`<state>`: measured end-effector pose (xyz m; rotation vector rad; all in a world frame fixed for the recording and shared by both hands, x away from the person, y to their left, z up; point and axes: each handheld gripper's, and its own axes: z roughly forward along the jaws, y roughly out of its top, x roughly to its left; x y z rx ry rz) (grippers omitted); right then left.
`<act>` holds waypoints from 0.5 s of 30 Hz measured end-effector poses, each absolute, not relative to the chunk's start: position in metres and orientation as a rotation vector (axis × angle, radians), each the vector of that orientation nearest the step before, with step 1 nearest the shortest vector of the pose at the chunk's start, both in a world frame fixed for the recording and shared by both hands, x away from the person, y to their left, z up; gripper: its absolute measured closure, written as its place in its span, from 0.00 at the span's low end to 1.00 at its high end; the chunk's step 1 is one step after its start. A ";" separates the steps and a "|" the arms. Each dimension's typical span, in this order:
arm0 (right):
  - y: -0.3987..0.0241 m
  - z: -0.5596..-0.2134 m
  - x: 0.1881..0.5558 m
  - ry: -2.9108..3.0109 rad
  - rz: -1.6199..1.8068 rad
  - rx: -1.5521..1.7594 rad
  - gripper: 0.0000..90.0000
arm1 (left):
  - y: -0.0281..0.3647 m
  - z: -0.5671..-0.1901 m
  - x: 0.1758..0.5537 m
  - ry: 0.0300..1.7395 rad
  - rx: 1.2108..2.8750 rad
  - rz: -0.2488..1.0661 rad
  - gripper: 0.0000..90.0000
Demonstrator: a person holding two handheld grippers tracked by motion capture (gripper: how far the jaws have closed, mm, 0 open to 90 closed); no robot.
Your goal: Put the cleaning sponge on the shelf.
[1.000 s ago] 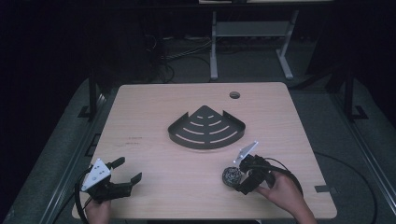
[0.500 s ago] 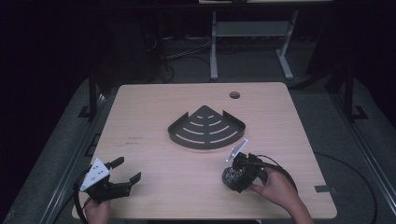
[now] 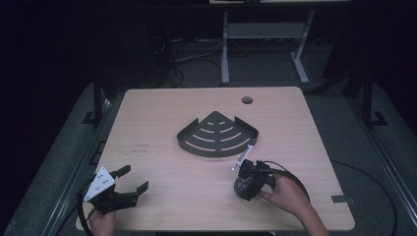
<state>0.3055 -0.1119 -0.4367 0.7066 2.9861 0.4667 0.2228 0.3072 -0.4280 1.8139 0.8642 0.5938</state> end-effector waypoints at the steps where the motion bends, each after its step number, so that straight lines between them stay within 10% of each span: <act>1: -0.111 -0.437 0.306 2.989 0.459 0.701 0.25 | 0.307 -0.428 0.223 0.864 1.814 0.593 0.15; 15: -0.105 -0.431 0.308 3.003 0.434 0.662 0.37 | 0.309 -0.427 0.222 0.864 1.807 0.597 0.15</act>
